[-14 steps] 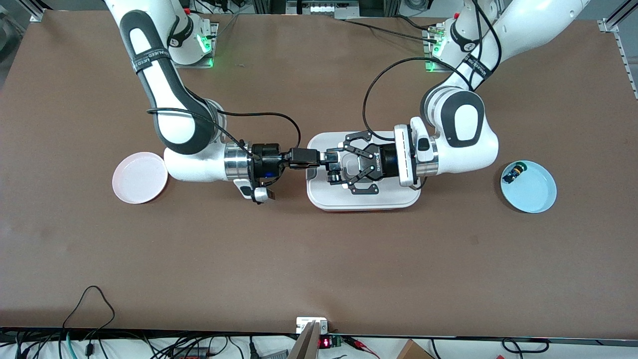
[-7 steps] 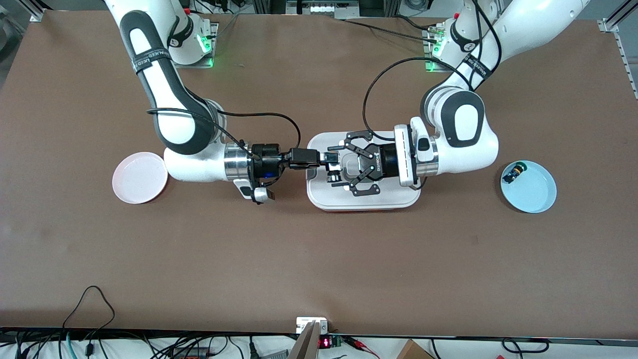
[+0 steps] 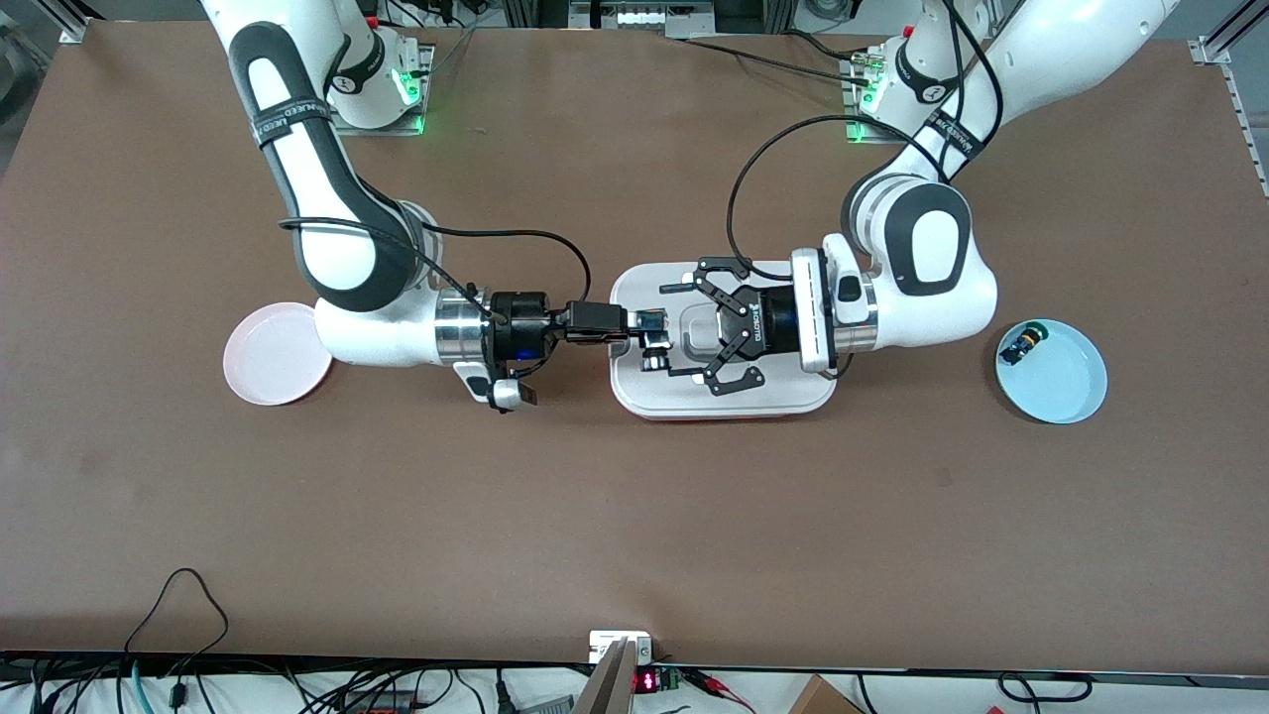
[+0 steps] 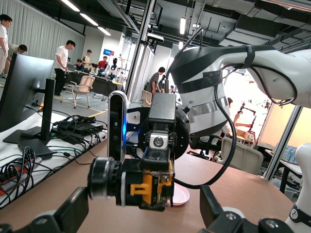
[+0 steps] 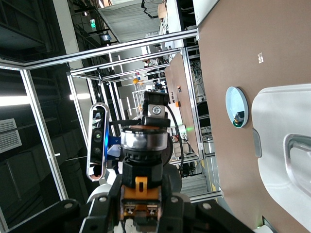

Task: Transfer orange switch to right arm and place
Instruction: 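Open the left gripper and withdraw while the right gripper pulls away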

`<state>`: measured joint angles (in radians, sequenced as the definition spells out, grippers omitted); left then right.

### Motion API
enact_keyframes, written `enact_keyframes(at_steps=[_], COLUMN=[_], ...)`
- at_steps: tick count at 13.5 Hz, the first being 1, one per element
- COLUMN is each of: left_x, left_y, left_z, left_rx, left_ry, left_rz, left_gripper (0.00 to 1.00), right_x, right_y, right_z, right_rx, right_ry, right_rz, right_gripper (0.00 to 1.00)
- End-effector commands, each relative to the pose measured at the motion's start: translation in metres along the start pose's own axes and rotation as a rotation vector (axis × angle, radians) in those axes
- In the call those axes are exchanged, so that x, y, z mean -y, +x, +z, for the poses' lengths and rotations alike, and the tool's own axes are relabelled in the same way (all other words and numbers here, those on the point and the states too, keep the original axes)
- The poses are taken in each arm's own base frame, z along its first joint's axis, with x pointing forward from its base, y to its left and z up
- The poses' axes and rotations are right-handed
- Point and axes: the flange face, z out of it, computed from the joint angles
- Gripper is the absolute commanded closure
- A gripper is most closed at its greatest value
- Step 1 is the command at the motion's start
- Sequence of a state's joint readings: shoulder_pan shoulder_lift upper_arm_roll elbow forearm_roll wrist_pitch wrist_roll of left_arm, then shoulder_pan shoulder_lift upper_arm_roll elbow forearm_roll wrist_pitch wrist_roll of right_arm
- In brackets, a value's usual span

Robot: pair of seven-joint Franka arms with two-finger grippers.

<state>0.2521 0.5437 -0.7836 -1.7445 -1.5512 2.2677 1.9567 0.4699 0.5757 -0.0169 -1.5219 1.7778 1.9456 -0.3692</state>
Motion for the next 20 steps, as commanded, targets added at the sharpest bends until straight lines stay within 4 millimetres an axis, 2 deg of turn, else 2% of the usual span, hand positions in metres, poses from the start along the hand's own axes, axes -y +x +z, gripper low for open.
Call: enact_keyframes(at_steps=[1, 3, 5, 8, 11, 16, 20], left_x=[-0.002, 0.006, 0.016, 0.019, 0.015, 0.011, 0.013], left_y=[0.01, 0.011, 0.016, 0.017, 0.004, 0.001, -0.015], left_z=[-0.008, -0.027, -0.059, -0.088, -0.103, -0.111, -0.142], left_rx=[-0.035, -0.02, 0.041, 0.169, 0.345, 0.559, 0.79], left_ry=[-0.024, -0.064, -0.122, -0.198, -0.254, -0.263, -0.178], left_rz=[-0.004, -0.002, -0.03, -0.081, -0.16, -0.291, -0.559], left_gripper=[0.0, 0.0, 0.0, 0.0, 0.0, 0.0, 0.0], right_x=[0.004, 0.011, 0.016, 0.014, 0.026, 0.036, 0.057], right_y=[0.011, 0.017, 0.027, 0.033, 0.035, 0.041, 0.041], right_z=[-0.014, -0.03, -0.054, -0.087, -0.111, -0.175, -0.226], right_rx=[0.028, 0.059, 0.089, 0.138, 0.193, 0.264, 0.312], right_ry=[-0.001, -0.021, -0.037, -0.054, -0.137, -0.33, -0.574], right_rz=[-0.032, -0.063, -0.085, -0.093, -0.144, -0.205, -0.264], right_gripper=[1.0, 1.0, 1.0, 1.0, 1.0, 1.0, 1.0])
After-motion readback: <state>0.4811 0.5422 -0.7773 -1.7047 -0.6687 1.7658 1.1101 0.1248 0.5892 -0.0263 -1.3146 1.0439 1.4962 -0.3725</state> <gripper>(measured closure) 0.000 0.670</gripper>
